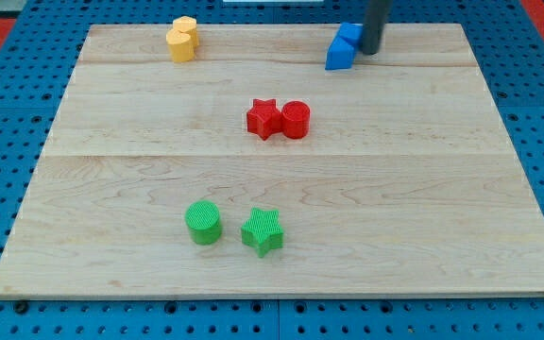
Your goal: Separate the red circle from the red star
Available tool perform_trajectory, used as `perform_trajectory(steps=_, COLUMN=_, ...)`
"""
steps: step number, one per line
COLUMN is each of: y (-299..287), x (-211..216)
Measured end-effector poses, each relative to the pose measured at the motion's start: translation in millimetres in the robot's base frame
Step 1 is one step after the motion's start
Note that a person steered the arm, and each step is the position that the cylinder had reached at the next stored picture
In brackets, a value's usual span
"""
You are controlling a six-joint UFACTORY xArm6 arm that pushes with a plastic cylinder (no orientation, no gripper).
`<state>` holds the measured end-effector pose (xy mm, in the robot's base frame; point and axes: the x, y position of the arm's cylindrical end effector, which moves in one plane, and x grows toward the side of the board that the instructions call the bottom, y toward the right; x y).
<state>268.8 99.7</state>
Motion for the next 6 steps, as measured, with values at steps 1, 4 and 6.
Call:
perform_trajectory(steps=1, y=-46, x=54)
perform_trajectory(steps=4, y=-69, x=131)
perform_trajectory(steps=6, y=-159, x=153)
